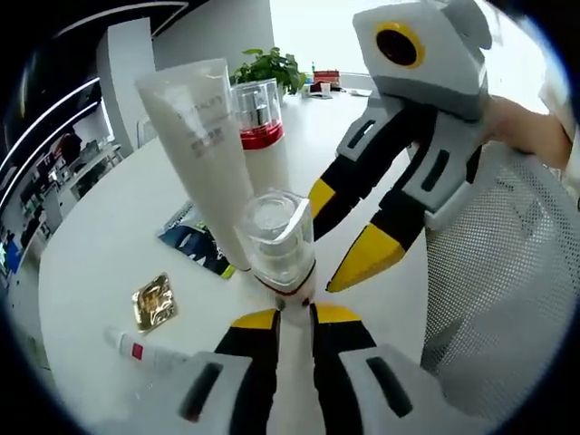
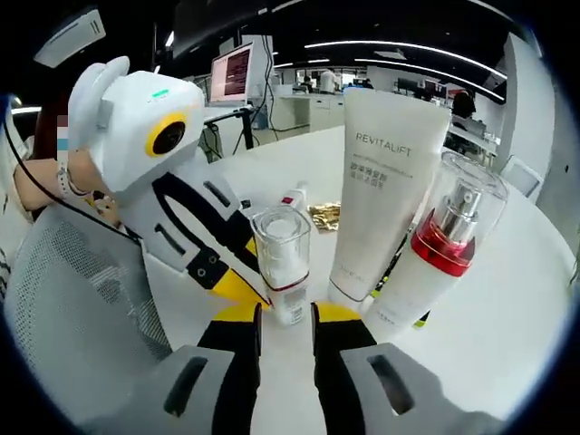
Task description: Arrange the skincare products in the storage area until every visible bottle or jar stands upright without overlapping.
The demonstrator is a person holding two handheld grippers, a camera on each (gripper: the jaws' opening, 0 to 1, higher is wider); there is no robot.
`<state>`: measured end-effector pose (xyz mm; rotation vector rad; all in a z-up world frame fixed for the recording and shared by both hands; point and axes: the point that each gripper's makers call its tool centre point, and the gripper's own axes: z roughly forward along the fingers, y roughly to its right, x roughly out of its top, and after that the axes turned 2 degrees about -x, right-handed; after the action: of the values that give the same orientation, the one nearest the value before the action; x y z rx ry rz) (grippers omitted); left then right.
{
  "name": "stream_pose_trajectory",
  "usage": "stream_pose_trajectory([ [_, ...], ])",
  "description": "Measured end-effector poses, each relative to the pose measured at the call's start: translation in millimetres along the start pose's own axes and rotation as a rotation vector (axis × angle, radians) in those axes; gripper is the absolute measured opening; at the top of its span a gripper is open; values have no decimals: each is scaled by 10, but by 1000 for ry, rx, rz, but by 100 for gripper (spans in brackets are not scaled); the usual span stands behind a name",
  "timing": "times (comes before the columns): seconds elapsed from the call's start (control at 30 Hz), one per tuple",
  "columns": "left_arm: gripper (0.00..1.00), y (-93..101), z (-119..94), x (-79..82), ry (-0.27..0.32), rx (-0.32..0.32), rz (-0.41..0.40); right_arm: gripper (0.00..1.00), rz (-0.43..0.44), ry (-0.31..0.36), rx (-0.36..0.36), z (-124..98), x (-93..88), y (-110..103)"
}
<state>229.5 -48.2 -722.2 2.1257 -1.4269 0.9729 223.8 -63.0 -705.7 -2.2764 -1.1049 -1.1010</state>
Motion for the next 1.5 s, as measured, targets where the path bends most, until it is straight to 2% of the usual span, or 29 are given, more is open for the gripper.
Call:
stream_pose_trajectory([
  [0.13, 7, 23, 24, 8, -16, -8, 20, 18, -7, -9, -5, 12, -18, 35],
  [0.4, 6, 26, 81, 63, -11, -19, 31, 13, 1, -11, -12, 21, -33, 94],
  [1.07, 8, 47, 229, 165, -11, -53, 41, 12, 13, -60, -78, -26, -156, 268],
  [1.5, 8, 40, 287, 211, -3, -53, 42, 12, 21, -69, -111, -45, -181, 338],
])
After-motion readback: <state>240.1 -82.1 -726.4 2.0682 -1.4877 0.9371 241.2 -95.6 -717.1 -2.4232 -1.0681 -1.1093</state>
